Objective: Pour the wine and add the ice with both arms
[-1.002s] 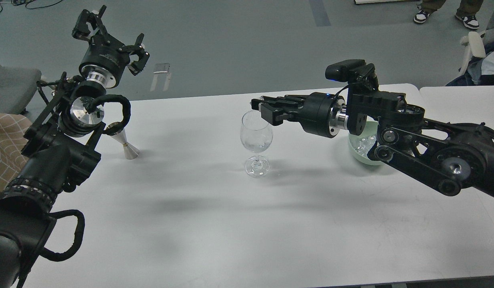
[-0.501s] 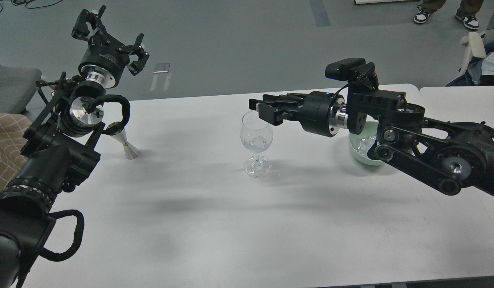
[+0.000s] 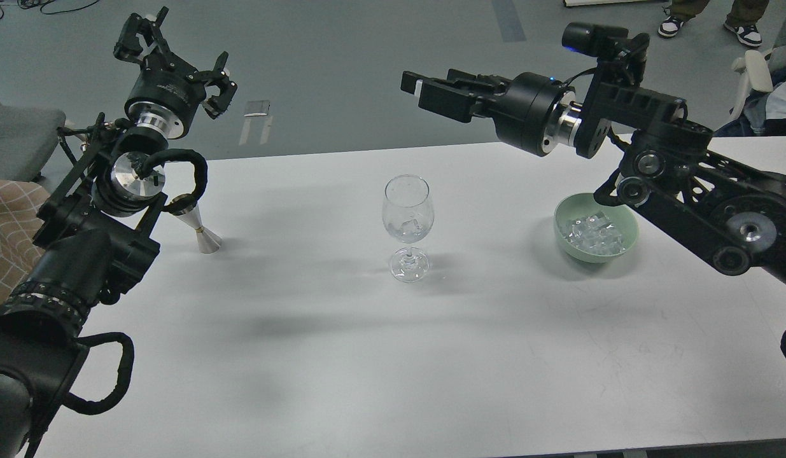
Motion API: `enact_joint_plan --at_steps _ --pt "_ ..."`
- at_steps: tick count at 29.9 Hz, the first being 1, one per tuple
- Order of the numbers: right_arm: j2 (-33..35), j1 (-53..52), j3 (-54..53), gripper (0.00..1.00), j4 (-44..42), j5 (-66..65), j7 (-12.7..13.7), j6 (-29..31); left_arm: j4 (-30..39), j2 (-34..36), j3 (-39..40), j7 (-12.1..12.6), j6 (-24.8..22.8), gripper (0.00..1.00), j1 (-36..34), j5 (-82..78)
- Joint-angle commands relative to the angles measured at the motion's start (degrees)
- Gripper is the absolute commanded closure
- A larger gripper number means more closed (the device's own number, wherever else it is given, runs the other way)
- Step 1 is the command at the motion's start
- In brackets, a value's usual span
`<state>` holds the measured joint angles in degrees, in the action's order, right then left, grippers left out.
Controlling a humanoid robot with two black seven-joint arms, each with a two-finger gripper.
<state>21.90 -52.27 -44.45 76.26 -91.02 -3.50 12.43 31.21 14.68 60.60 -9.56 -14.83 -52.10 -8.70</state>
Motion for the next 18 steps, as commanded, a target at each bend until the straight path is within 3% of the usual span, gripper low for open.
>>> enact_joint_plan --at_steps 1,11,18 --pt "-1.50 1.29 -6.78 0.00 -2.77 4.35 -0.45 -0.04 0.00 0.00 -0.13 0.16 -0.11 0.02 0.07 0.00" --pt "-4.49 2.88 -19.60 0.00 -10.77 23.94 -0.45 0.05 0.00 0.79 -0.22 0.68 -0.64 0.02 0.51 -0.08" --pt "-5.29 2.79 -25.24 0.00 -19.38 38.36 -0.54 0.05 0.00 0.96 -0.57 -1.86 -2.13 0.02 0.42 -0.44"
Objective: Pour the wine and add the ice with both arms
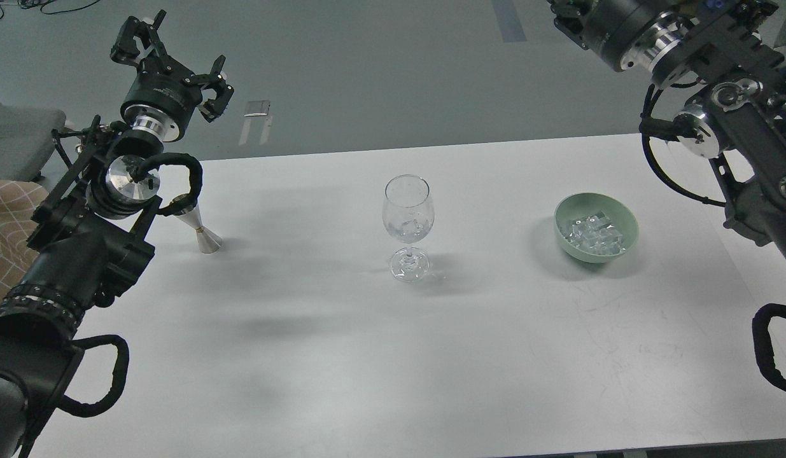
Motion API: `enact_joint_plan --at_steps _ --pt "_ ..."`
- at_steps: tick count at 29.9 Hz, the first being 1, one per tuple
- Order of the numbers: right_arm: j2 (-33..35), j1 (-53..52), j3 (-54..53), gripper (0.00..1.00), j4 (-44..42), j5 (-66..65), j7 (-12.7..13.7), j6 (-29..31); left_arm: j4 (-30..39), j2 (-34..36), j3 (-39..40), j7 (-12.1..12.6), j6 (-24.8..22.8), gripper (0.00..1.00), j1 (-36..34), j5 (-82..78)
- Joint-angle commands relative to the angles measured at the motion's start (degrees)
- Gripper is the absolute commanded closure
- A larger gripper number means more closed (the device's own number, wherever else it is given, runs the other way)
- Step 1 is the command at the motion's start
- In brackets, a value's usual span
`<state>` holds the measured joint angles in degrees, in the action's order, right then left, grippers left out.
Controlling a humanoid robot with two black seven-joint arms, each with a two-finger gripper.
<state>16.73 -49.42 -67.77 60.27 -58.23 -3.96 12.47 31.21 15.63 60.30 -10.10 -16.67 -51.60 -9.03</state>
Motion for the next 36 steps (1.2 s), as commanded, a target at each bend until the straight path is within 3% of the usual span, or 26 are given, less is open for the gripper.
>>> enact_joint_plan --at_steps 1,5,14,20,36 --pt "-0.20 -0.06 -3.15 0.00 -4.45 8.45 -0.17 0.01 0.00 -0.07 -0.45 -2.11 -0.29 0.02 -0.08 -0.11" --pt "-2.30 -0.32 -6.75 0.00 -9.01 17.06 -0.17 -0.08 0.00 0.01 -0.63 -4.49 -0.38 0.02 -0.17 -0.11" --pt "-10.56 -4.19 -11.42 0.00 -22.37 29.30 -0.08 -0.17 0.00 -1.04 -0.54 -4.58 -0.38 0.02 -0.26 -0.37" --pt "-14.96 -5.24 -11.86 0.00 -26.16 34.92 0.18 -1.57 -0.09 -1.04 0.08 -4.58 -0.47 0.02 -0.08 -0.20" --pt "-15.67 -6.39 -11.77 0.00 -29.51 36.96 -0.17 -0.87 -0.53 -1.04 0.34 -4.67 -0.38 0.02 0.01 -0.20"
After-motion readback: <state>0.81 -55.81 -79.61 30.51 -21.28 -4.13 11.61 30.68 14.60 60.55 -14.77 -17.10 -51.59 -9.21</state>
